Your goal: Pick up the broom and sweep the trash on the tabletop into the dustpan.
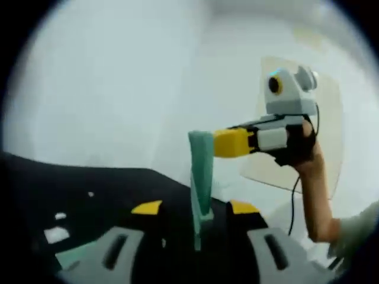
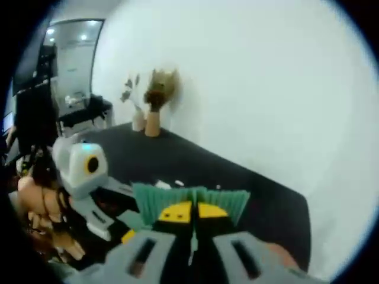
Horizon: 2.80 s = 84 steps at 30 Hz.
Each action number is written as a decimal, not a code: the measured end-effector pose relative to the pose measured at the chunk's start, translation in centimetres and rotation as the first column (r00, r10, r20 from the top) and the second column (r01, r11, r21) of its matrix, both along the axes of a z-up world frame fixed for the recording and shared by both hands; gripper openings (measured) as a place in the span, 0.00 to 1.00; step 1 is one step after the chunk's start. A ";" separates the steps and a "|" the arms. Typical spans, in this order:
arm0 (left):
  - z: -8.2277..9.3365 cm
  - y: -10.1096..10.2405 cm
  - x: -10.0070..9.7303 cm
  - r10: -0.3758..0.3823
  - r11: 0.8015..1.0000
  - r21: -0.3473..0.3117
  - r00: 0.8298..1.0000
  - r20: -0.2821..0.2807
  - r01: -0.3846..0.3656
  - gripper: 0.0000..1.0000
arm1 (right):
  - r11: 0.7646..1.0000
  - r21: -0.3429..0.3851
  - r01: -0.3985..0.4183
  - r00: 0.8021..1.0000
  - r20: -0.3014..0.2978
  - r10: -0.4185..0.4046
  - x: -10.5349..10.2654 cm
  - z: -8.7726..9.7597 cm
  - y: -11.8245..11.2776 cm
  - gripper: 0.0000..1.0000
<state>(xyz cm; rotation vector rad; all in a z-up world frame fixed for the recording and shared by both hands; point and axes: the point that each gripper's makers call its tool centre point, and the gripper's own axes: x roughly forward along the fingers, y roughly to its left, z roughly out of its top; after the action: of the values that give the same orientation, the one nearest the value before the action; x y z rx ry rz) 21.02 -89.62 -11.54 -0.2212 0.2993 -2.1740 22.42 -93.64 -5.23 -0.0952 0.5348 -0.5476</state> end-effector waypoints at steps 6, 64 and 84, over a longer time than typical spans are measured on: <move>0.4 -0.4 0.5 0.037 0.999 0.003 0.999 0.035 -0.038 0.24 | 1.000 -0.010 -0.021 1.000 -0.003 0.020 0.4 -0.7 1.7 0.01; 10.7 0.4 10.4 0.131 0.950 -0.096 0.656 -0.743 -0.298 0.07 | 0.707 0.319 -0.631 0.089 0.935 -0.343 2.7 -0.6 3.1 0.34; 8.1 -0.5 8.5 0.111 0.960 -0.060 0.566 -0.817 -0.275 0.08 | 0.746 0.258 -0.614 -0.025 0.938 -0.345 3.3 1.0 1.6 0.20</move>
<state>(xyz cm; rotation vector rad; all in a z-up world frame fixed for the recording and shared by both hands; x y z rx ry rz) 29.56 -90.09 -3.44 -1.3250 0.5525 -1.7343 25.74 -92.07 -4.23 0.9583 -0.8832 -0.0115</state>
